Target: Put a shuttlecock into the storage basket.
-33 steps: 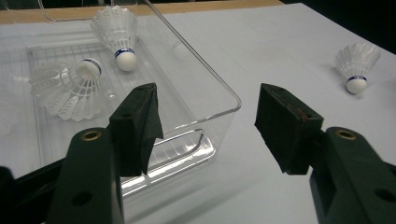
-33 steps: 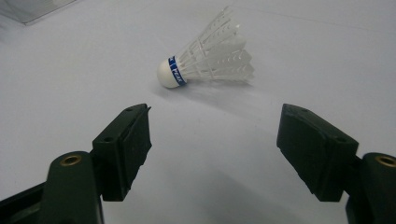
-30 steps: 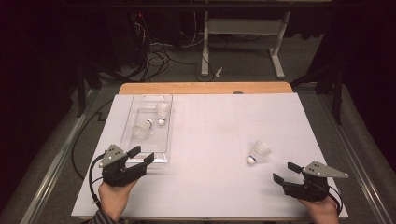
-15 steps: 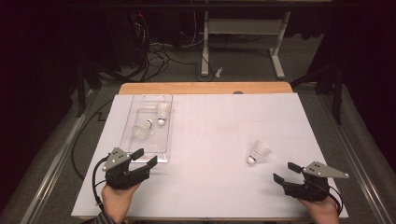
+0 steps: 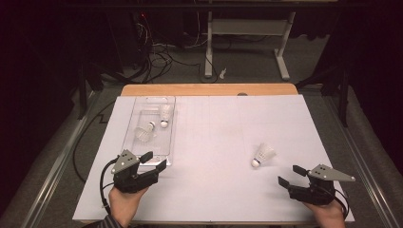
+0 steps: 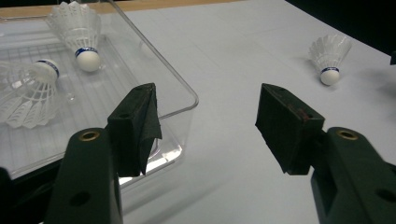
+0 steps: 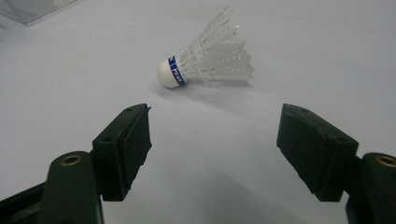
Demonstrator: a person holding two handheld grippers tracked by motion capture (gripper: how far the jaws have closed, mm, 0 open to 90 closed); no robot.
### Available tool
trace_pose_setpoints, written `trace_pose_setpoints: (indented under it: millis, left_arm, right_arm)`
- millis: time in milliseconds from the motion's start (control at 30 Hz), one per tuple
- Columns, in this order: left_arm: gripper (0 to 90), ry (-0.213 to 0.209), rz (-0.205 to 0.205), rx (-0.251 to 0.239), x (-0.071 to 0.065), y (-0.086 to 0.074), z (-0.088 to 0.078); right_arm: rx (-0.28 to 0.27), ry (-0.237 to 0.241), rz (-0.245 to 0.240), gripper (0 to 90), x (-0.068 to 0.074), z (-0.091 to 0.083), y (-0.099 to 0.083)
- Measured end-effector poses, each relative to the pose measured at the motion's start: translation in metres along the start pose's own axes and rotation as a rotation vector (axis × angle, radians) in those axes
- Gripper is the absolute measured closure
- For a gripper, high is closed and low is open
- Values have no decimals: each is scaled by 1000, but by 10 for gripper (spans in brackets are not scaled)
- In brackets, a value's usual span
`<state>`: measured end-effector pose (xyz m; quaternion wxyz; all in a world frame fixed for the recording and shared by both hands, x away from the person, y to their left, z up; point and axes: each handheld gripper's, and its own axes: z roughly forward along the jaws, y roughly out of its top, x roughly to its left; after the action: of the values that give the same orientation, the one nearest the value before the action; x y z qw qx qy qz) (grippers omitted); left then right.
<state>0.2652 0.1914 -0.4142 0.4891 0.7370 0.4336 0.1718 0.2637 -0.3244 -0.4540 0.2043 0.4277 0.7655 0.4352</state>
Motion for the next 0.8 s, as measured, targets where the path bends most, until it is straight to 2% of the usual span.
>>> trace_pose_setpoints:
  millis: [800]
  left_arm:
    - [396,-62,22,13,-14,13,23]
  right_arm:
    - [-1,-2,-2,265,-1,0,0]
